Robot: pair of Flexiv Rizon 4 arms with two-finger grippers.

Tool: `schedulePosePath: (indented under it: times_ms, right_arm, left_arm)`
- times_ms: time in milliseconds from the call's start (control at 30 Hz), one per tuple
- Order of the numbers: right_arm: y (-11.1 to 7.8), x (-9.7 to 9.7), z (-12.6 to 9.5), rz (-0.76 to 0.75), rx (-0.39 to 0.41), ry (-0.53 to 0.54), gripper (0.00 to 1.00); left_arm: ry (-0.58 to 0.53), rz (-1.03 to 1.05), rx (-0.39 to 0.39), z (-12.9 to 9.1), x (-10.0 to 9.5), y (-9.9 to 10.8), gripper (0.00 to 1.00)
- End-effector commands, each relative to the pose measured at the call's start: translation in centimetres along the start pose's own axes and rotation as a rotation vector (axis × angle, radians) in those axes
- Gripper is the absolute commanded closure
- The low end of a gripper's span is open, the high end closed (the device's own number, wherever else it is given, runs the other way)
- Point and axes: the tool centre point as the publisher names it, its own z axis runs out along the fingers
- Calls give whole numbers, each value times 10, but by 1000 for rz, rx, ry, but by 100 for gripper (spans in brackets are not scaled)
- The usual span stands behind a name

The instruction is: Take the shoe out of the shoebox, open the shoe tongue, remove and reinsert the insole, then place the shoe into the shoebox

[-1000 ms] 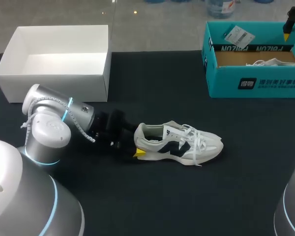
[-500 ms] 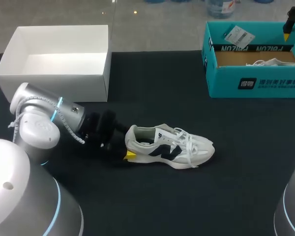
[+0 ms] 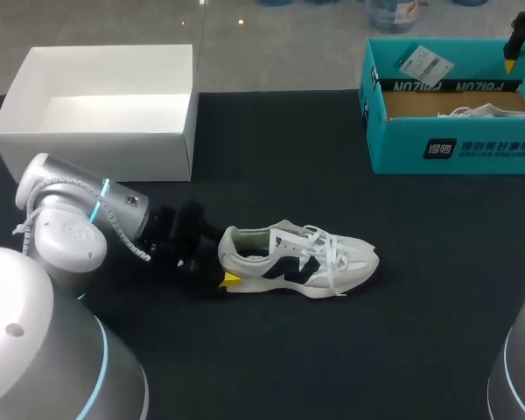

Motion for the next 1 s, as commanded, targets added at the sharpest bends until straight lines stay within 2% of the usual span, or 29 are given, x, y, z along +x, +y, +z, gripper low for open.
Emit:
schedulePosePath:
  times_ms: [33, 1000]
  right_arm:
    - [0, 0, 0, 1, -1, -1, 0]
    - [0, 0, 0, 1, -1, -1, 0]
  left_arm:
    - [-12, -3, 1, 0, 6, 4, 100]
    - [-1, -11, -3, 0, 6, 5, 100]
